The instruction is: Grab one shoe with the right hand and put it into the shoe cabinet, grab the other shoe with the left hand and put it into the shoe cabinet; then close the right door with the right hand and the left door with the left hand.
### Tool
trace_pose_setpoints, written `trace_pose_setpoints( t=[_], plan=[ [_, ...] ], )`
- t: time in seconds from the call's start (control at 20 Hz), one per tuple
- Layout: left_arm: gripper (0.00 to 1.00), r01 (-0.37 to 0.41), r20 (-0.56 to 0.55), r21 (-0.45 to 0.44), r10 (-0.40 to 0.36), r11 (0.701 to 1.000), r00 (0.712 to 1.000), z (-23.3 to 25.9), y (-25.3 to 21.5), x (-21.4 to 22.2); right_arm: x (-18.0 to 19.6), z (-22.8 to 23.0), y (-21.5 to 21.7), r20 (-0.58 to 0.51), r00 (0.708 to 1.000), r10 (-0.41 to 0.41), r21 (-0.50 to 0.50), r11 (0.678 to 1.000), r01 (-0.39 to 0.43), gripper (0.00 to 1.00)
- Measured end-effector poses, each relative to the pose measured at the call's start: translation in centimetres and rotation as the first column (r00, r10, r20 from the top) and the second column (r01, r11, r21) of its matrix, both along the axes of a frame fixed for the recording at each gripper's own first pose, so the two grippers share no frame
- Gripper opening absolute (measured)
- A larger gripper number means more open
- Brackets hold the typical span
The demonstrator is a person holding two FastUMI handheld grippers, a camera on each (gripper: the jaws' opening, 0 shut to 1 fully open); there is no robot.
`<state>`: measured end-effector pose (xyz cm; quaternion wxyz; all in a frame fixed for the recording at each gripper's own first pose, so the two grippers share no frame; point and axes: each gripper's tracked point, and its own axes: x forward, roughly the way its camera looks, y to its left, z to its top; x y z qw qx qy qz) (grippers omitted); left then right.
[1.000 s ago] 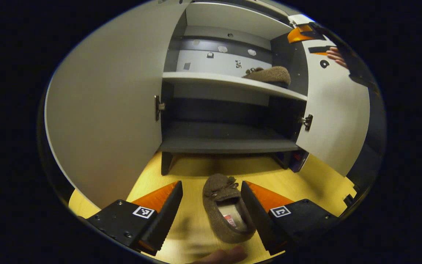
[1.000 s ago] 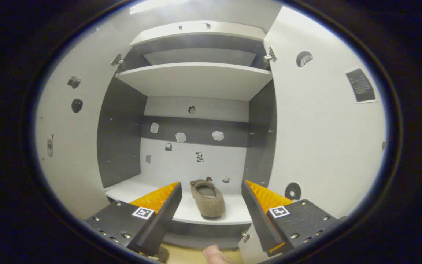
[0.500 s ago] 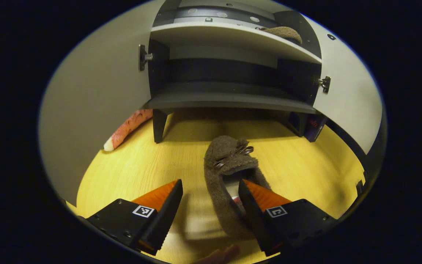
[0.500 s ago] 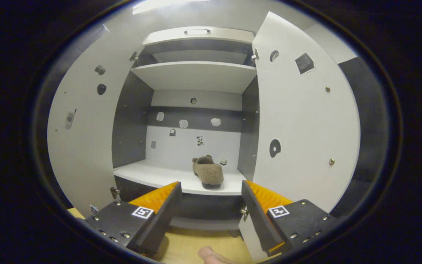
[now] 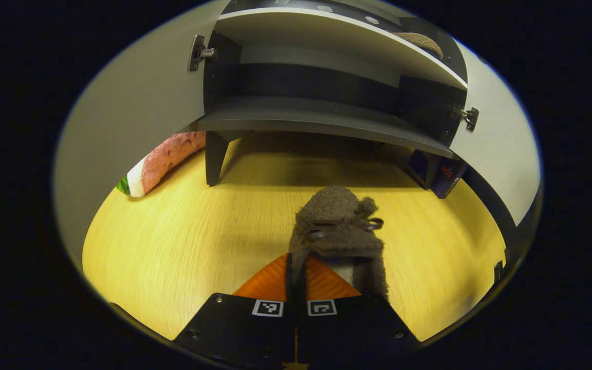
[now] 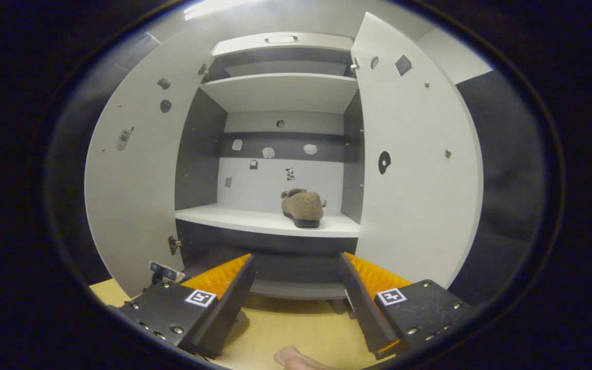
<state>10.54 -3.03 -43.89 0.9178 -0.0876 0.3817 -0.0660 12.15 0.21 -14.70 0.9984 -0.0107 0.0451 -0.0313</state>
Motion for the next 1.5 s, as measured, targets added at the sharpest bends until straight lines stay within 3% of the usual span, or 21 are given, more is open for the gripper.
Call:
trace_pose_setpoints(
  t=[0.3,0.55,0.8,1.0,1.2,1.35,1.5],
  plan=[
    [0.03,-0.041,0.114,0.014,0.039,0.999,0.993,6.2,1.0,-0.1,-0.3,-2.6,-1.5,-0.023,1.000,-0.003,0.008,1.000,0.003,0.98],
    [0.04,-0.028,0.305,-0.036,0.037,0.999,0.952,15.7,0.3,1.1,-0.3,-4.1,-2.6,-0.045,0.999,0.004,0.031,1.000,-0.003,0.98],
    [0.03,-0.039,0.474,-0.011,0.039,0.999,0.880,25.0,0.6,3.0,-0.9,-3.6,-3.9,-0.022,1.000,-0.003,0.072,0.997,0.005,0.98],
    [0.03,-0.041,0.582,-0.045,0.060,0.998,0.811,31.2,0.7,5.9,-1.2,-2.9,-4.0,0.002,1.000,0.005,0.103,0.995,-0.005,0.98],
    [0.03,-0.122,0.688,-0.030,0.109,0.992,0.717,37.0,2.2,11.3,-1.6,-2.1,-3.1,0.031,0.998,0.052,0.157,0.986,-0.056,0.99],
    [0.03,-0.120,0.721,-0.088,0.147,0.989,0.677,40.4,1.7,15.4,-2.0,-1.5,-2.7,0.057,0.995,0.082,0.181,0.979,-0.091,0.99],
    [0.03,-0.143,0.743,-0.134,0.195,0.981,0.640,41.8,1.6,19.6,-2.5,-1.0,-2.5,0.080,0.992,0.095,0.143,0.984,-0.106,0.98]
  ],
)
